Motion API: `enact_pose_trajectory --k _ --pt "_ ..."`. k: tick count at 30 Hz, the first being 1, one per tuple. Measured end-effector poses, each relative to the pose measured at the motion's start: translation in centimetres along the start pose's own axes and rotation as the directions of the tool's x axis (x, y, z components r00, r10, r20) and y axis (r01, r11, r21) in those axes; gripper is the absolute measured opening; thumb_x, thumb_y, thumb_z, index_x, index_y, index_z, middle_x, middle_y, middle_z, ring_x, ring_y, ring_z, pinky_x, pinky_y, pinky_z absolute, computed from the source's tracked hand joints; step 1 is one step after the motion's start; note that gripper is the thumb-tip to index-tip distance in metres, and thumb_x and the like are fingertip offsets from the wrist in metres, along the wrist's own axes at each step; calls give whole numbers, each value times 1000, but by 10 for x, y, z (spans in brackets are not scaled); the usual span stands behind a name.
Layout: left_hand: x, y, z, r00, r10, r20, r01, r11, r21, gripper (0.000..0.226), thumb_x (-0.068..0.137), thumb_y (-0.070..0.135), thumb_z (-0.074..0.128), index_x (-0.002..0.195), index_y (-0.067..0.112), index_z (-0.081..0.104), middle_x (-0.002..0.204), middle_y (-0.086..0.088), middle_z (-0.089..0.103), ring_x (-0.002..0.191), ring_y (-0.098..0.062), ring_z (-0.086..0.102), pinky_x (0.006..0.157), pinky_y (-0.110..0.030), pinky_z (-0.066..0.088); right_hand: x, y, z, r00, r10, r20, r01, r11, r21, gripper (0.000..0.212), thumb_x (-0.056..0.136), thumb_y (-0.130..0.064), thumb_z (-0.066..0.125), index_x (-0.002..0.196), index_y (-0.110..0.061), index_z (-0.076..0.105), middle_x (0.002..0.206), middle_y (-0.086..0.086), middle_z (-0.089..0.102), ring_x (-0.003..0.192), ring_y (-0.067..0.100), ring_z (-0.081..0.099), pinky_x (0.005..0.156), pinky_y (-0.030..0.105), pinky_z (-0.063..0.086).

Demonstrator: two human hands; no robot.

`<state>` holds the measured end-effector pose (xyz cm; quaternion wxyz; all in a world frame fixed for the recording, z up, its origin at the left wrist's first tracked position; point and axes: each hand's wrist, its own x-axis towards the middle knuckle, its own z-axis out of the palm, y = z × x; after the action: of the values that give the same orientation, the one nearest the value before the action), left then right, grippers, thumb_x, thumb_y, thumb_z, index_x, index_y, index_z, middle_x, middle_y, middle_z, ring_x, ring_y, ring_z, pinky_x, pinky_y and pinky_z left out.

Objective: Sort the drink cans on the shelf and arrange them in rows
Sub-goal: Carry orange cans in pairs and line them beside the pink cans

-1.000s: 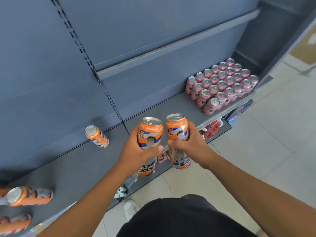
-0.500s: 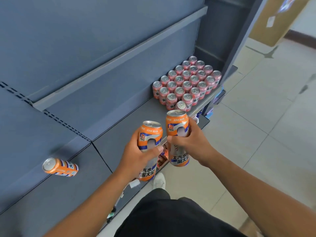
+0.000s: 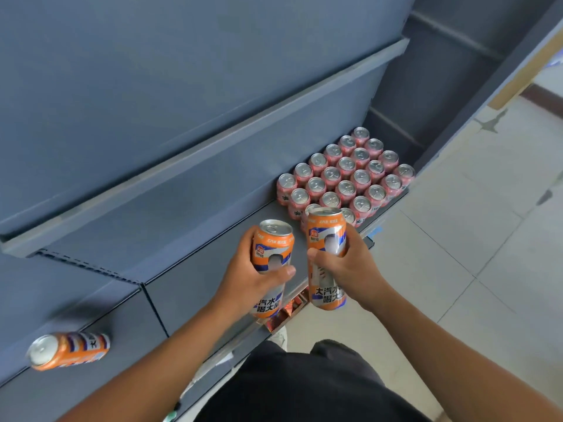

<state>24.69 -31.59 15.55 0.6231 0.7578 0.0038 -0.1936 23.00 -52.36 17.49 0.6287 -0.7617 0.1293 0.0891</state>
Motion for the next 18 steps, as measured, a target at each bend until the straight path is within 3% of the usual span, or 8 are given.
enact_pose_trajectory --k 3,7,12,15,18 --pt "23 -1 -5 1000 14 -11 -13 999 33 72 72 17 88 128 38 48 112 15 70 101 -7 69 89 -30 56 25 -5 -1 1000 -18 17 19 998 -64 47 78 -37 79 117 -27 54 100 -13 72 93 5 70 75 20 58" --pt "53 -6 -10 999 16 -38 -12 995 101 76 67 19 92 127 35 48 110 16 69 101 -5 68 91 -28 55 64 -5 -6 995 -42 88 51 993 -103 51 79 -24 83 117 -32 51 99 -21 70 96 1 68 72 11 53" --pt "83 -7 -8 991 21 -129 0 986 165 75 65 19 93 117 46 47 108 28 64 101 2 65 83 -12 49 115 -2 -14 964 -66 256 134 956 -261 79 71 -42 87 135 -32 43 114 -22 64 105 -1 63 90 20 52" --pt "104 -9 -3 978 10 -207 33 979 203 70 64 19 92 112 45 48 104 28 64 97 1 64 80 -9 47 150 -1 -19 925 -63 375 181 940 -288 75 70 -46 85 128 -48 39 113 -25 62 106 2 63 93 27 54" --pt "124 -10 5 962 -39 -271 98 974 206 65 64 21 91 110 42 49 101 21 65 94 -2 64 77 -10 46 181 2 -21 898 -55 437 185 948 -260 68 73 -37 86 126 -42 44 108 -23 64 103 4 65 91 32 56"
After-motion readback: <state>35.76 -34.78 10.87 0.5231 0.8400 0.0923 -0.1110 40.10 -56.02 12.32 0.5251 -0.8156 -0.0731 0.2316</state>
